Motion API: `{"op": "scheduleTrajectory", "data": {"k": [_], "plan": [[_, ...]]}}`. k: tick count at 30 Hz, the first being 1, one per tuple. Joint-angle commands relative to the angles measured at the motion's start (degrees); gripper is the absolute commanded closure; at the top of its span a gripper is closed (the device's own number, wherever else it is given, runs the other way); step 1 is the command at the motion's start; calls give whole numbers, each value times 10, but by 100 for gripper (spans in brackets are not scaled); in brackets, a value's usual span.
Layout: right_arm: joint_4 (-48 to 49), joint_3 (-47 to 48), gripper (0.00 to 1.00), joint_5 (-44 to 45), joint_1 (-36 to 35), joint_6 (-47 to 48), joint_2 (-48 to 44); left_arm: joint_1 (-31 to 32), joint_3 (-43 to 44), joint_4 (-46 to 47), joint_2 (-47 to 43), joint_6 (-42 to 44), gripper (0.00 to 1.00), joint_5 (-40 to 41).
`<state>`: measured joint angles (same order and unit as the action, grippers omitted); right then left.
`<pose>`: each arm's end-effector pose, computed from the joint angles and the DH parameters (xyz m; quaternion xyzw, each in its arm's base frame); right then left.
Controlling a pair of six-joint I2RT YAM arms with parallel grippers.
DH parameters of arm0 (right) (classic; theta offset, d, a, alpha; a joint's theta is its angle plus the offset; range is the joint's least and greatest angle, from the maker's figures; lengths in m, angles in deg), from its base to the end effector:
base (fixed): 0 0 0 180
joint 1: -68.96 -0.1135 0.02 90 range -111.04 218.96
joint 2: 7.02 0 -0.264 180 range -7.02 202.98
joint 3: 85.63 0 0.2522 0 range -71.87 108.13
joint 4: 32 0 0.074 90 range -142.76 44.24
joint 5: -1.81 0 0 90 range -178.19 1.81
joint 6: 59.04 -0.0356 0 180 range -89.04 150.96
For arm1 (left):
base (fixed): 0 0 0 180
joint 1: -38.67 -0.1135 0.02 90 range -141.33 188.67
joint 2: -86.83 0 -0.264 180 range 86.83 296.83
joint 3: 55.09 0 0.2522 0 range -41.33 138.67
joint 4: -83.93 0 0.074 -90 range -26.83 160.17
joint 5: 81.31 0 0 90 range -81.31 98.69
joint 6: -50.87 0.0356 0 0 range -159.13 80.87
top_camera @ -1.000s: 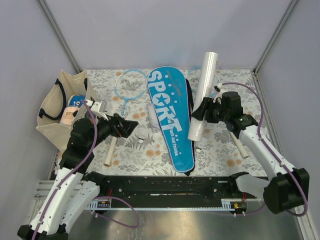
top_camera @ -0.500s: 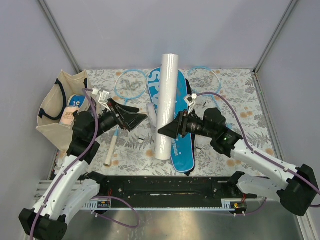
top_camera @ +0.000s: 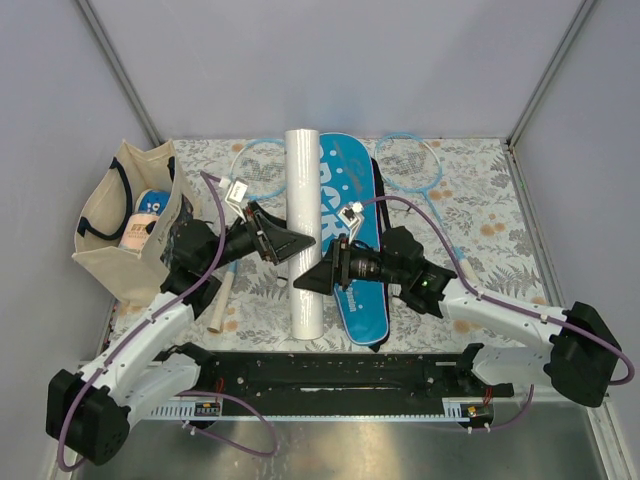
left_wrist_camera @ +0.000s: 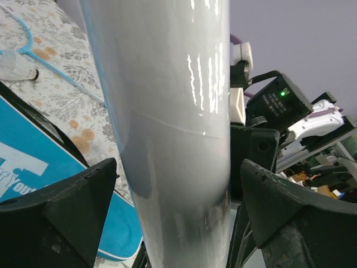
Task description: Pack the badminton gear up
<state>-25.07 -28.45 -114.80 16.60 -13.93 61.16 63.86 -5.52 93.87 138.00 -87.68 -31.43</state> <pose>0.1553 0.2275 0.3030 -0.2029 0.7004 0.6090 0.3120 0.1773 -0.1087 0.3268 0.1298 0.6540 -0.6059 0.4340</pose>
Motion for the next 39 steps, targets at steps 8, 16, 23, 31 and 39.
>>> {"op": "scheduleTrajectory", "data": {"k": [8, 16, 23, 31, 39], "plan": [[138, -18, 55, 26, -21, -38, 27, 6, -25, 130, 32, -72, 19, -16], [69, -19, 17, 51, -21, -8, 8, 6, -18, 50, 16, -20, 49, -13], [-52, 3, 0, 61, -20, 35, -30, 6, 45, -104, -7, 94, 54, -14], [-350, 128, 3, 122, 8, 166, -94, 6, 126, -349, -37, 286, 52, 34], [-544, 306, 16, 88, 75, 275, -95, 21, 110, -465, -71, 415, 52, 59]]}}
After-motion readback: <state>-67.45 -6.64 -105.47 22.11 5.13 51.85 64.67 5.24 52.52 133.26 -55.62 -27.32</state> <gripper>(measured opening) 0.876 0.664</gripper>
